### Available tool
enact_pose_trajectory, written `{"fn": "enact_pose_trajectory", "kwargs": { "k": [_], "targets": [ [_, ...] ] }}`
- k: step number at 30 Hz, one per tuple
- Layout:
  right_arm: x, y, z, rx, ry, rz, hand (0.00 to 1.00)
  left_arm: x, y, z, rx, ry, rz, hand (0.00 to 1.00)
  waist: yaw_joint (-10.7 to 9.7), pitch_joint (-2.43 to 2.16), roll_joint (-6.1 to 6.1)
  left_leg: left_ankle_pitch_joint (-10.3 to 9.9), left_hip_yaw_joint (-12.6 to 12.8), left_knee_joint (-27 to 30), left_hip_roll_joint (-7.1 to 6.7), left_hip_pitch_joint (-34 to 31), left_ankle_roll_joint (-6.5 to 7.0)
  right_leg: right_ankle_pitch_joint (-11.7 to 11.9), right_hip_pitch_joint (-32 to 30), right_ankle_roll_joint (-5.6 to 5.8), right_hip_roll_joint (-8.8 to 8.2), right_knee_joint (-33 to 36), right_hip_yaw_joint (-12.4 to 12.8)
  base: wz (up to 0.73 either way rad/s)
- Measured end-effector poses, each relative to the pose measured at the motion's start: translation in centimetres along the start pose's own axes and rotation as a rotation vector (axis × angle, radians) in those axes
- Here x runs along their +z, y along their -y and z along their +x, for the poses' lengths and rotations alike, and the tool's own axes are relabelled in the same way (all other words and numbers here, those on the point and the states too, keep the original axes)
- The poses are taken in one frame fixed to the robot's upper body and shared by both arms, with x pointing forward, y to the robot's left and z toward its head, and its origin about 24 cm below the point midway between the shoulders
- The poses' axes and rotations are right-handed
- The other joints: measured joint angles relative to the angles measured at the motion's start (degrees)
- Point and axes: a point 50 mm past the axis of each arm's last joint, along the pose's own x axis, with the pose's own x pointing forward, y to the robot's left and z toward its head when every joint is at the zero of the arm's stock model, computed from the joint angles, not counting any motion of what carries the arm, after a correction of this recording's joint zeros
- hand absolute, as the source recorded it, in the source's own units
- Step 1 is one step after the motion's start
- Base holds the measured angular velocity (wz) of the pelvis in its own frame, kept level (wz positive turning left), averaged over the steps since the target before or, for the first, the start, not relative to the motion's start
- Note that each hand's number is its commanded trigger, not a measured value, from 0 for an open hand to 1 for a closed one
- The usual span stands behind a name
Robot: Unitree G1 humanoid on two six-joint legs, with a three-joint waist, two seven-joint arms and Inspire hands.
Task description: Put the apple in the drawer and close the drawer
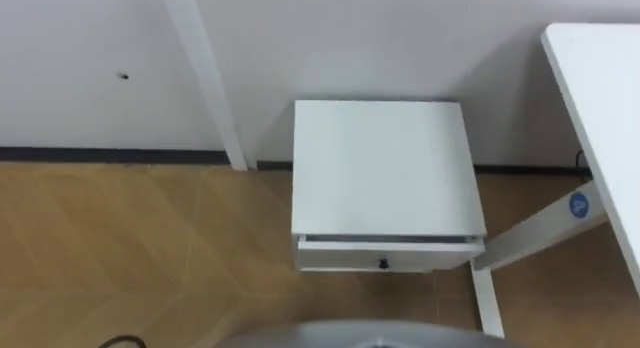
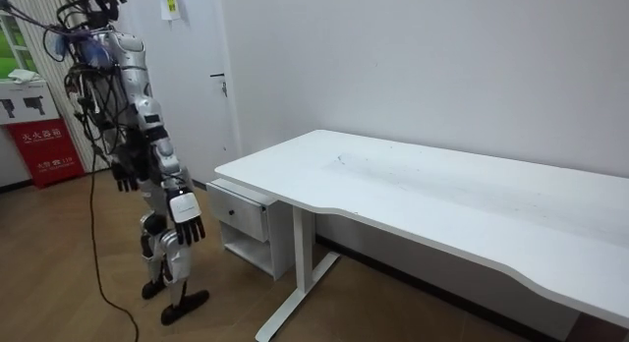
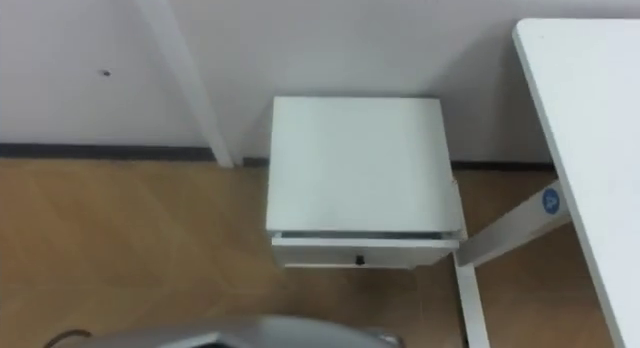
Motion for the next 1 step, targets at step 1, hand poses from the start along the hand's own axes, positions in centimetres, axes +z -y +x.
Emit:
{"fn": "enact_pose_trajectory", "kwargs": {
  "k": [1],
  "targets": [
    [0.01, -0.02, 0.00, 0.003, 0.000, -0.002, 0.00, -0.01, 0.04, 0.00, -0.004, -0.001, 0.000, 0.00, -0.01, 0.00, 0.01, 0.00, 0.00, 0.01, 0.11, -0.02, 0.00, -0.02, -0.16, -0.01, -0.03, 0.22, 0.04, 0.00]
  ]
}}
